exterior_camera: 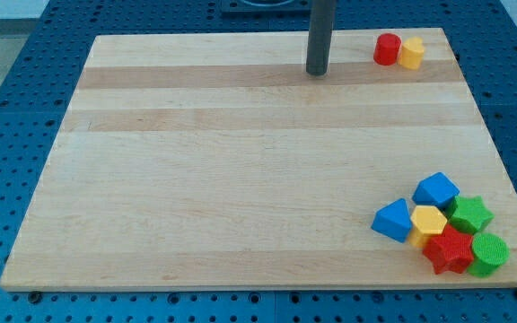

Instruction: Move the red circle to the left of the cube

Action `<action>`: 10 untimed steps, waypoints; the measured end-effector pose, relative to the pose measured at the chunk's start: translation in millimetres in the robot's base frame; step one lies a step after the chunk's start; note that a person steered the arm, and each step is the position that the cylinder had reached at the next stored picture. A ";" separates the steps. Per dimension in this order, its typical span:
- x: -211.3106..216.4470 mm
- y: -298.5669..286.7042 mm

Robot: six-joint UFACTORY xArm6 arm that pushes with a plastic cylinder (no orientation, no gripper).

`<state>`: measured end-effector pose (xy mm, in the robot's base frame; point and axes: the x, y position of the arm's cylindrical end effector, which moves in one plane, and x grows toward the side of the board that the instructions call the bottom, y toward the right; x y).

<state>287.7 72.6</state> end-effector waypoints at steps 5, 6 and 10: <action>-69.2 103.9; -59.3 142.4; 56.3 87.7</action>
<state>344.0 160.3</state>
